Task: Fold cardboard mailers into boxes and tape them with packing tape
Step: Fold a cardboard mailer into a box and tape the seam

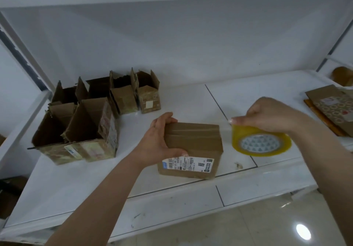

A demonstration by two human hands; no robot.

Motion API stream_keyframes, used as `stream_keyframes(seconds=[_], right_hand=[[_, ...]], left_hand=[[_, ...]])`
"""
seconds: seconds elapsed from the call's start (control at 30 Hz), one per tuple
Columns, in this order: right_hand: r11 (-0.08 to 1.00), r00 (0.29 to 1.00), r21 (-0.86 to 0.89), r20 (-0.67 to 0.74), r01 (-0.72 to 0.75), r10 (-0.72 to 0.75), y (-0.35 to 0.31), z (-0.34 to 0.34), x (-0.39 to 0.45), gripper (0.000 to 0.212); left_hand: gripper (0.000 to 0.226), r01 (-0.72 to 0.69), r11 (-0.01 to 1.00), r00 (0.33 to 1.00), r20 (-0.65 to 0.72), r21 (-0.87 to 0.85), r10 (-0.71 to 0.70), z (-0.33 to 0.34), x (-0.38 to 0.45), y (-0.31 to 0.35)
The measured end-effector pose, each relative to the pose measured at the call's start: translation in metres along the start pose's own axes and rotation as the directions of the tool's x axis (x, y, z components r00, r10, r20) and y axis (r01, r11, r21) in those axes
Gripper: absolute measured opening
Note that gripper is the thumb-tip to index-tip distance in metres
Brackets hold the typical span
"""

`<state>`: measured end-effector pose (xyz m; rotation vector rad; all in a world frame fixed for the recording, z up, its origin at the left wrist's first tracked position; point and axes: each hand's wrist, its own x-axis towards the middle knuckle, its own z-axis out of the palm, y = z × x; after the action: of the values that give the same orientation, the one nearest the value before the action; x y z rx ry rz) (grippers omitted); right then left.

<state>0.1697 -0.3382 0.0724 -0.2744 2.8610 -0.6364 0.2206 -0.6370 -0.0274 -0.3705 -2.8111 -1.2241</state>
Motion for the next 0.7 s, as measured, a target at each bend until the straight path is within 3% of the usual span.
stream_keyframes(seconds=[0.23,0.33,0.4,0.47,0.53,0.6,0.7], right_hand=[[0.968,0.988,0.217,0.105,-0.13,0.109,0.027,0.067,0.004,0.082],[0.942,0.987,0.307,0.117,-0.138,0.107,0.03,0.082,0.004,0.081],[0.942,0.989,0.308,0.102,-0.132,0.105,0.03,0.082,0.006,0.083],[0.951,0.991,0.287,0.094,-0.12,0.096,0.029,0.081,0.007,0.085],[0.953,0.991,0.278,0.092,-0.119,0.097,0.028,0.081,0.007,0.085],[0.956,0.991,0.266,0.088,-0.121,0.101,0.028,0.082,0.006,0.083],[0.96,0.993,0.259,0.07,-0.107,0.092,0.029,0.081,0.005,0.079]], left_hand=[[0.114,0.007,1.0,1.0,0.008,-0.006,-0.007,0.0,0.0,-0.004],[0.104,-0.001,1.0,1.0,0.002,-0.008,0.001,0.0,-0.002,-0.001],[0.091,-0.091,0.991,0.996,0.033,0.102,0.088,-0.001,-0.005,0.001],[0.078,-0.213,0.924,0.977,0.063,0.319,0.204,0.002,-0.008,0.002],[0.071,-0.217,0.885,0.976,0.065,0.411,0.209,0.006,-0.011,0.004],[0.068,-0.17,0.952,0.985,0.068,0.255,0.158,0.005,-0.013,0.005],[0.056,-0.01,0.969,1.0,-0.027,-0.246,0.004,-0.009,-0.023,0.001]])
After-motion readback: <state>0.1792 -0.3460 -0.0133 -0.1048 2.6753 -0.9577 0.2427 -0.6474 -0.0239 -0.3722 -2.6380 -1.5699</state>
